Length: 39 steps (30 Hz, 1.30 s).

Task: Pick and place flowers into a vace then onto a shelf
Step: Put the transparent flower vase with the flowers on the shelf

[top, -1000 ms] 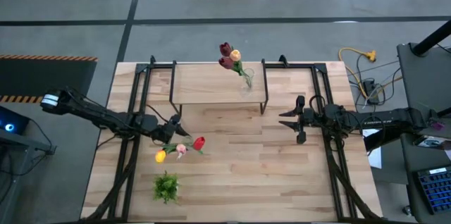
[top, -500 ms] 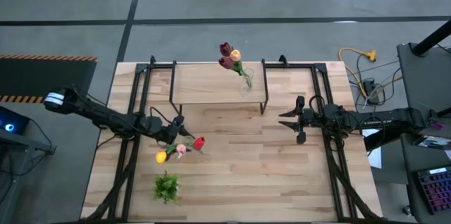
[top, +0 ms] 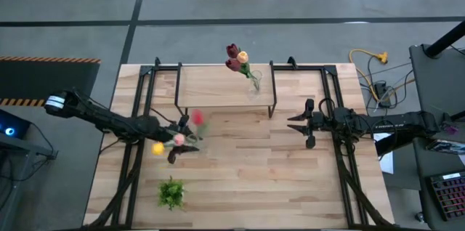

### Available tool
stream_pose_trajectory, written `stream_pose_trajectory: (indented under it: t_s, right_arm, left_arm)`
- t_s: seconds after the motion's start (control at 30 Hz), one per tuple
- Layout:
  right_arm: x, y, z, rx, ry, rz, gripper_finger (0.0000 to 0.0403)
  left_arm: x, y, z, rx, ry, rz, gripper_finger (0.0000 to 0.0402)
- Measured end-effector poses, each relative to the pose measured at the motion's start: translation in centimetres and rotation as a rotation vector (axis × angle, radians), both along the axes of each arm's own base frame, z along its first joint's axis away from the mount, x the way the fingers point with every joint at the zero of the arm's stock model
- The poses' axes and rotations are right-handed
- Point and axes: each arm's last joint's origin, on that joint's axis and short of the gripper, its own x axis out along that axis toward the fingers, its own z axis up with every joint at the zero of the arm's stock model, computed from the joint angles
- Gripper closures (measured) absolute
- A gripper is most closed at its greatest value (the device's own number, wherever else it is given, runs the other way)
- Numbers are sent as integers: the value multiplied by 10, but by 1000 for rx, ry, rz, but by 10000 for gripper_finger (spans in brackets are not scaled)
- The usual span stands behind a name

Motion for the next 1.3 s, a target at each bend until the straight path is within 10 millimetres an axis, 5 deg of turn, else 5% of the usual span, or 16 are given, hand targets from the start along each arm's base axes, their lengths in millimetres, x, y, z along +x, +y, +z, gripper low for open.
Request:
stream_pose_trajectory:
  t_s: [0.23,0.67,1.0,1.3]
  right_arm:
    - [0,0,0,-3,0,0,301]
    - [0,0,0,-2,-1,0,318]
    - [0,0,0,27,-1,-2,312]
    - [0,0,-1,27,5,-2,317]
  left_arm:
    - [5,5,48,17,-177,167,244]
    - [46,34,137,128,123,792,244]
    - [63,88,144,91,241,1047,244]
    - [63,107,133,-4,275,1048,243]
